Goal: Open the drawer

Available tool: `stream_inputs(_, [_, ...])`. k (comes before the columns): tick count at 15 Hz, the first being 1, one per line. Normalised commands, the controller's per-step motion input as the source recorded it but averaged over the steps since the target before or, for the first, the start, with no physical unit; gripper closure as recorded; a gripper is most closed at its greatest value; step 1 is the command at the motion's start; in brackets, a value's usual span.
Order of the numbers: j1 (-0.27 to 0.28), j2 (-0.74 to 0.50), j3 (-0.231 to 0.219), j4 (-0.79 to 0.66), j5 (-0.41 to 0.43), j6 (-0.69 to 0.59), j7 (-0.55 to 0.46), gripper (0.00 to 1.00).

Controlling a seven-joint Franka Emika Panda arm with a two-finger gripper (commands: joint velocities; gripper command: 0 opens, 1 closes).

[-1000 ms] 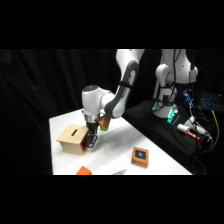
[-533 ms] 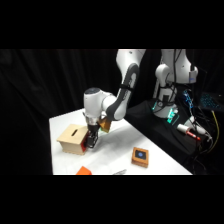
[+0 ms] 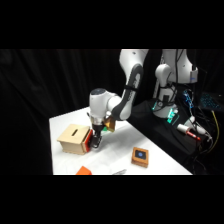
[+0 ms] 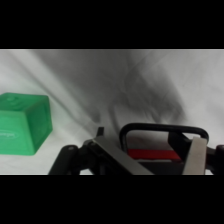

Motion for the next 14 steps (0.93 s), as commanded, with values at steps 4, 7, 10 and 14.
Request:
stream_inputs(4, [0.147,-0.27,-0.107,-0.33,0.028,0.10,-0.17,0.00])
stream_inputs(7, [0.101,-0.27,-0.053,-0.31,0.035,0.07,-0.20,0.00])
stream_inputs(10, [0.077,-0.25,-0.025,-0.31,0.042,0.07,-0.21,0.00])
stream_inputs(14, [0.058,-0.24,-0.016,-0.31,0.030,0.04,-0.20,0.00])
